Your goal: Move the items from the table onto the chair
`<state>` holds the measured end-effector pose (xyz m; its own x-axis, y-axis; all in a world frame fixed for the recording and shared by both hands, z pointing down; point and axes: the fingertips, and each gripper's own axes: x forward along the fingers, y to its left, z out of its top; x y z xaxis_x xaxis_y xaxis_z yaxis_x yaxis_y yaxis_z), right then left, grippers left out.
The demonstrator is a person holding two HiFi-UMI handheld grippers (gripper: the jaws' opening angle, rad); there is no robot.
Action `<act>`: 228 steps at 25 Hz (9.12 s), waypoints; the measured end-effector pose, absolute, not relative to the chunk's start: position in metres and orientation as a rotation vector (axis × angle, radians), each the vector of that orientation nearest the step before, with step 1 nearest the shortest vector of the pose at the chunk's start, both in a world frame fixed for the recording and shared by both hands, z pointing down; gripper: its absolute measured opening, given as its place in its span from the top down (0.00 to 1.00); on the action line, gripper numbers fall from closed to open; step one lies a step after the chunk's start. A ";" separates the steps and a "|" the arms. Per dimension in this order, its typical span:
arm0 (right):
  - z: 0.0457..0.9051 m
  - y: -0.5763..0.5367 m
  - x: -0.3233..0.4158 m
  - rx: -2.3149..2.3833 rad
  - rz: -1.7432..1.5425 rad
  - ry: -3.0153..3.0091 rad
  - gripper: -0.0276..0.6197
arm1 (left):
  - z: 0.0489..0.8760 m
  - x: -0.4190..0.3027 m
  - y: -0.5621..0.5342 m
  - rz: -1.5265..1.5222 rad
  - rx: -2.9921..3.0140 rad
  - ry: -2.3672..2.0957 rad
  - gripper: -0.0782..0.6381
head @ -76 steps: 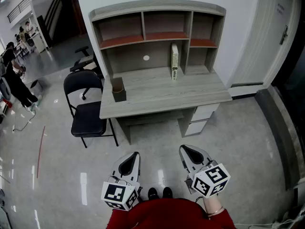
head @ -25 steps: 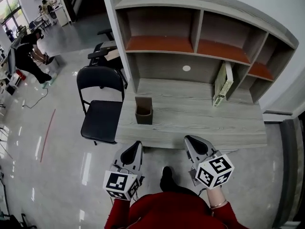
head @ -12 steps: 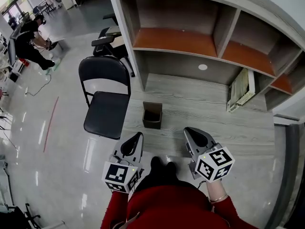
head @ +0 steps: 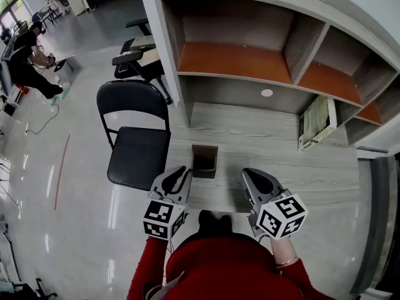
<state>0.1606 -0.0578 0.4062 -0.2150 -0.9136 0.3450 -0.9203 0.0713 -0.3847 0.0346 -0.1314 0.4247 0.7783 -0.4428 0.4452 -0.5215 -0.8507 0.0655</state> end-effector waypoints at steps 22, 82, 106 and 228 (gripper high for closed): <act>0.420 -0.039 0.201 2.040 0.913 -2.175 0.94 | 0.551 0.086 -0.149 0.906 2.495 -1.095 0.16; 0.390 -0.192 -0.150 1.525 0.743 -2.610 0.94 | 0.419 -0.316 -0.261 0.707 2.432 -1.591 0.27; 0.437 -0.328 -0.174 1.845 0.916 -2.363 0.94 | 0.488 -0.321 -0.426 0.781 2.504 -1.296 0.27; 0.386 -0.090 -0.075 2.933 0.609 -1.603 0.94 | 0.375 -0.146 -0.205 0.270 3.054 0.340 0.88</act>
